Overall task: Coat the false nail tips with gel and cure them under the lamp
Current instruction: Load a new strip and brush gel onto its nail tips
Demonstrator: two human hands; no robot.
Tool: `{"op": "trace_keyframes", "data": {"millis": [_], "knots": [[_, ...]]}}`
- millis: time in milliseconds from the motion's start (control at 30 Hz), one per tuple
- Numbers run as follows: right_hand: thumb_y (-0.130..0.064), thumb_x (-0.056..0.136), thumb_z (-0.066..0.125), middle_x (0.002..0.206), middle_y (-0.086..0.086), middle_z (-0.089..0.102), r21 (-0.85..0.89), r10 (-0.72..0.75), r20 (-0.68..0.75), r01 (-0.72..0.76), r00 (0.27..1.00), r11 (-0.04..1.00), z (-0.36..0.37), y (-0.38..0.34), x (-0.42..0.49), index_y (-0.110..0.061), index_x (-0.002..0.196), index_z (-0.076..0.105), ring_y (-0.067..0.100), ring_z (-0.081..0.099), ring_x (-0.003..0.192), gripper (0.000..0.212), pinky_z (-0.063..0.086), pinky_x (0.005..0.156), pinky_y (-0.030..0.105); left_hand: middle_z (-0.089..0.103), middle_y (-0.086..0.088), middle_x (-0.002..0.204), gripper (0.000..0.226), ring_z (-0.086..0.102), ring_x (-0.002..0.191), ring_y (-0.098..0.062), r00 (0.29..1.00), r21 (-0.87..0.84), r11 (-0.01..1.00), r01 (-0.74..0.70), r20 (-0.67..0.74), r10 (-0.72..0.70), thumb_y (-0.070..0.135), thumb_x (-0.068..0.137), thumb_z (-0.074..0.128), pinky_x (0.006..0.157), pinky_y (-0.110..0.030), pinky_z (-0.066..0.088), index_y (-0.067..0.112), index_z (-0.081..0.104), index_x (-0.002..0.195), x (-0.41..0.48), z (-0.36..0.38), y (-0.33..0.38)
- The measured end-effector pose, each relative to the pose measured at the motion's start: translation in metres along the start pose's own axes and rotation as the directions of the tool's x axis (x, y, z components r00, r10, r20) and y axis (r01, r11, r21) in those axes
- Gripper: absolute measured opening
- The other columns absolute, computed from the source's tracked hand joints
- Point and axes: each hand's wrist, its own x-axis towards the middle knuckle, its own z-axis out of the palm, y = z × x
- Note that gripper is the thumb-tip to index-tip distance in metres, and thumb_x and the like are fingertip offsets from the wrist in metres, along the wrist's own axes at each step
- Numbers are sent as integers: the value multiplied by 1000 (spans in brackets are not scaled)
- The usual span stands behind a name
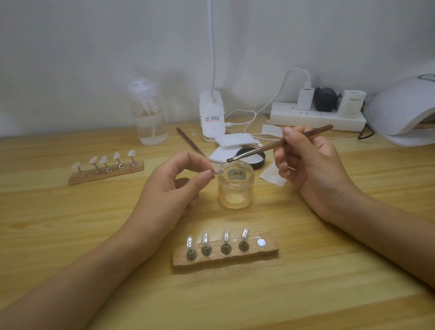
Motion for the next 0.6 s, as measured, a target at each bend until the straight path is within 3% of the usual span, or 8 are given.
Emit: {"op": "trace_keyframes", "data": {"millis": [100, 333, 500, 600], "knots": [[-21, 99, 54, 61, -3, 63, -29, 1, 32, 0, 999, 1000, 2, 0, 0, -18, 81, 49, 7, 55, 53, 19, 47, 51, 17, 57, 23, 58, 9, 43, 44, 1, 1000, 22, 1000, 0, 5, -1, 19, 93, 65, 42, -8, 33, 24, 64, 85, 1, 1, -1], [-32, 86, 62, 64, -2, 65, -81, -1, 112, 11, 994, 997, 4, 0, -2, -20, 78, 51, 9, 57, 55, 18, 47, 51, 18, 65, 19, 83, 13, 46, 49, 1, 1000, 23, 1000, -15, 11, 15, 20, 90, 68, 44, -8, 36, 29, 66, 81, 3, 1, -1], [-19, 96, 58, 60, -2, 62, -90, 4, 6, -3, 1000, 996, 2, 1, -1, -19, 77, 50, 9, 54, 52, 21, 39, 44, 17, 65, 18, 83, 13, 46, 49, -1, 1000, 19, 1000, -16, 8, 16, 20, 89, 69, 45, -9, 35, 29, 66, 80, 3, 1, -2], [-23, 95, 58, 62, -3, 64, -84, -16, 47, 20, 999, 996, 3, 0, -2, -20, 77, 50, 8, 54, 53, 20, 38, 45, 16, 65, 17, 82, 13, 46, 50, 0, 1000, 20, 999, -29, 10, 28, 20, 90, 69, 45, -9, 36, 28, 66, 81, 3, 1, -1]]}}
